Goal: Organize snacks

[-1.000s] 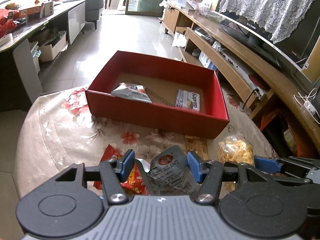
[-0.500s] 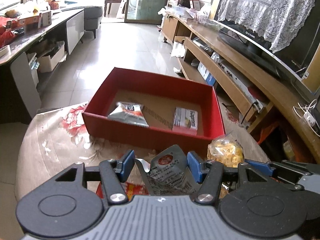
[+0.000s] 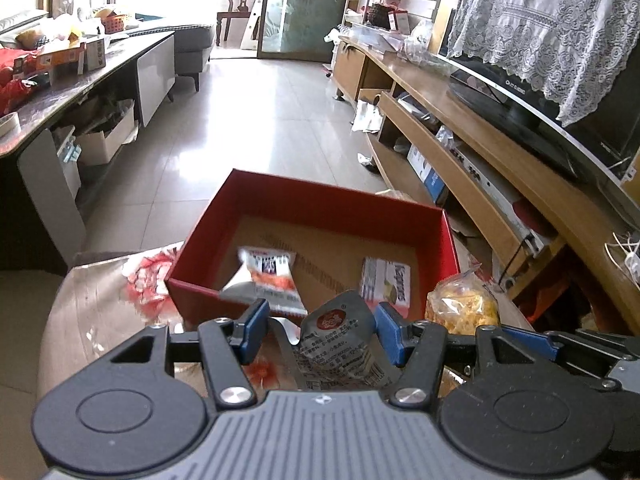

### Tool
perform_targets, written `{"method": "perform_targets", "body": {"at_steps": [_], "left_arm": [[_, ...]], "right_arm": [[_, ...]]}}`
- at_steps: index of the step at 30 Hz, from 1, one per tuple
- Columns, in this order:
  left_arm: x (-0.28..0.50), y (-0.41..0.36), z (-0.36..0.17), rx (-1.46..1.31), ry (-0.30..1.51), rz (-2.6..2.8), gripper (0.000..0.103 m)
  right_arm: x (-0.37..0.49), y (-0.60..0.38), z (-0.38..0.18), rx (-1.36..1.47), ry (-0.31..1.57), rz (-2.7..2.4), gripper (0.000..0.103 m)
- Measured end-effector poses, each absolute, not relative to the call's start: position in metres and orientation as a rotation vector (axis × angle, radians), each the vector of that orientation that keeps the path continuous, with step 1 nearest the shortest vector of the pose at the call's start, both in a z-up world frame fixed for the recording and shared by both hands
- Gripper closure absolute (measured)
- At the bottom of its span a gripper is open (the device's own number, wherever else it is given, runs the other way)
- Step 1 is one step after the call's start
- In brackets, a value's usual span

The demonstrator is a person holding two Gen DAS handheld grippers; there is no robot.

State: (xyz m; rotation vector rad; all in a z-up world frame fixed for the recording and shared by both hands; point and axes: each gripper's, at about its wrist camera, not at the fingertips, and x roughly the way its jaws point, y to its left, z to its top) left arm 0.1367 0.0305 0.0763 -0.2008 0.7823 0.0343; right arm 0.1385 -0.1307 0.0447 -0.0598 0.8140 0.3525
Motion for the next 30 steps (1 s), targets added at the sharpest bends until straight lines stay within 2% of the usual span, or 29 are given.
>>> {"method": "perform_targets", "body": {"at_steps": [17, 30], "left_arm": [[0.209, 0.04, 0.068, -0.185, 0.767, 0.075, 0.045], [0.254, 0.044, 0.028, -0.16, 0.825, 0.117, 0.045]], "right_arm": [[0.199, -0.115, 0.041, -0.065, 0.8, 0.354, 0.054], [0.244, -0.099, 0.004, -0.021, 0.844, 0.381, 0.054]]}}
